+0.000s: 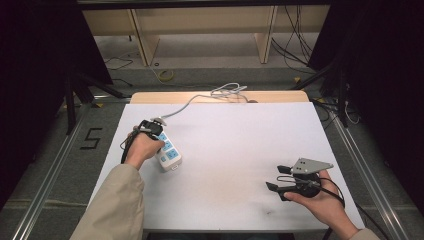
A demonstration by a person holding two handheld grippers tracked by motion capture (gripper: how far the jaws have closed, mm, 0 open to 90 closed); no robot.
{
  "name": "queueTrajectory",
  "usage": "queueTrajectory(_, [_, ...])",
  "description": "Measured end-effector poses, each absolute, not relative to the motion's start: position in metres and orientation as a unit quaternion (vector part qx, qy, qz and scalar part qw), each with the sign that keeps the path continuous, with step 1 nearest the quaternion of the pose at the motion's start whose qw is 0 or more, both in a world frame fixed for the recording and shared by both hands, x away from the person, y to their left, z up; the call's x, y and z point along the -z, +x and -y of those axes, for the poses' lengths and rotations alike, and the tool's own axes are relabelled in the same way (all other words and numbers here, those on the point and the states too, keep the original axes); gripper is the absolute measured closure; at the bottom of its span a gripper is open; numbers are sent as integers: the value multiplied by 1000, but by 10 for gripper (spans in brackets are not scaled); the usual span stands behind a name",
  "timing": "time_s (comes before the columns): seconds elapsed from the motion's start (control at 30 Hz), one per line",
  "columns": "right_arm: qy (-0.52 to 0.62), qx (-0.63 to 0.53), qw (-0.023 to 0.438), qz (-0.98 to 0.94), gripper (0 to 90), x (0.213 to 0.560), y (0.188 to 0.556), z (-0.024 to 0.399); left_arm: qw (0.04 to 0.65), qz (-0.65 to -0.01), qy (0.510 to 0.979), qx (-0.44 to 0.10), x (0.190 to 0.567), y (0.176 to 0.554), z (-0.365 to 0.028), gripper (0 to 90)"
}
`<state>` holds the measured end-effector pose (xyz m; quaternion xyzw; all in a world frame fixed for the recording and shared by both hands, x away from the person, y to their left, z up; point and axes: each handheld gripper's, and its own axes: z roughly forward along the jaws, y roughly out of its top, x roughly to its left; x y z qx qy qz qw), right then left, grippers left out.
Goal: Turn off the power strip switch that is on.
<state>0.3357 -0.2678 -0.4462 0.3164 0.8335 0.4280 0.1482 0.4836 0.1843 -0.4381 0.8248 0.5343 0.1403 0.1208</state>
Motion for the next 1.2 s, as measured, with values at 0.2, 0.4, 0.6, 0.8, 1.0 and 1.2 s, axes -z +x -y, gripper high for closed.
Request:
queueTrajectory(0.2, [316, -429, 148, -833, 288, 446, 336, 268, 123, -533, 825, -142, 438, 483, -184, 900])
queueTrajectory(0.4, [316, -429, 149, -833, 288, 446, 336, 268, 129, -537, 823, -136, 438, 483, -186, 900])
queueTrajectory(0.6, [316, -430, 150, -833, 288, 445, 336, 269, 132, -539, 822, -131, 438, 484, -188, 900])
queueTrajectory(0.8, [316, -429, 150, -833, 288, 445, 336, 269, 130, -537, 823, -134, 438, 484, -187, 900])
queueTrajectory(1.0, [317, -429, 150, -832, 288, 445, 336, 269, 131, -537, 823, -133, 438, 484, -188, 900])
queueTrajectory(1.2, [316, -430, 151, -832, 288, 445, 336, 269, 130, -536, 823, -133, 437, 484, -188, 900])
